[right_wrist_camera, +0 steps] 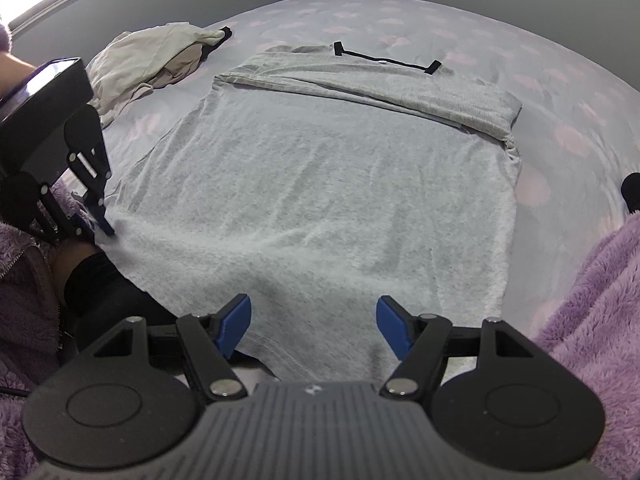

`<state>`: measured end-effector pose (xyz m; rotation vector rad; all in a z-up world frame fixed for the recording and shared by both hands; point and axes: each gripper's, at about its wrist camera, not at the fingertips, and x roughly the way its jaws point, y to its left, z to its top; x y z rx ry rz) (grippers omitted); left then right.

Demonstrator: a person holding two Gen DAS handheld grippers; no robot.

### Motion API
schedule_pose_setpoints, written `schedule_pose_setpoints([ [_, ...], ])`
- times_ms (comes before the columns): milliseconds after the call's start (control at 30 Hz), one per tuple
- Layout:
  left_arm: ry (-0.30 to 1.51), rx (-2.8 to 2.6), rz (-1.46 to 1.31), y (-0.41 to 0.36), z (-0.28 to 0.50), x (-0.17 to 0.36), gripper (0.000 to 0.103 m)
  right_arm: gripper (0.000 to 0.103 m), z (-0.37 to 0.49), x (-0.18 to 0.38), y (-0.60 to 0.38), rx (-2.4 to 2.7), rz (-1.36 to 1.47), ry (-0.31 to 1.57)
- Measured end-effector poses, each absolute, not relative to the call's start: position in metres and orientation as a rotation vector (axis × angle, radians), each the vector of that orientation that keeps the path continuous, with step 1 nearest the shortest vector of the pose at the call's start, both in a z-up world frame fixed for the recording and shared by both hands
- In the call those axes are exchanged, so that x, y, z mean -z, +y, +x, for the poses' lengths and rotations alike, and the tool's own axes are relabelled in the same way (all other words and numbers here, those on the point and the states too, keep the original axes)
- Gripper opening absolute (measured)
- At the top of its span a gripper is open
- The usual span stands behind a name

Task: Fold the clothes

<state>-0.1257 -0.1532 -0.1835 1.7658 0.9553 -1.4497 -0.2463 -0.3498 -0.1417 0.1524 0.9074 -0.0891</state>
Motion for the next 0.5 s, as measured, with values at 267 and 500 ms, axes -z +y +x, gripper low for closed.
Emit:
schedule_pose_setpoints([
  [267, 0.849, 1.455, 1.704, -0.131, -0.129, 0.174, 0.005, 0.072, -0.245, 0.141, -0.341, 0.074, 0.081, 0.933],
  [500, 0.791, 1.409, 1.584, -0.124, -0.118, 0.151, 0.002, 0.071, -0.24, 0.139, -0.325, -0.009, -0.068, 0.996],
])
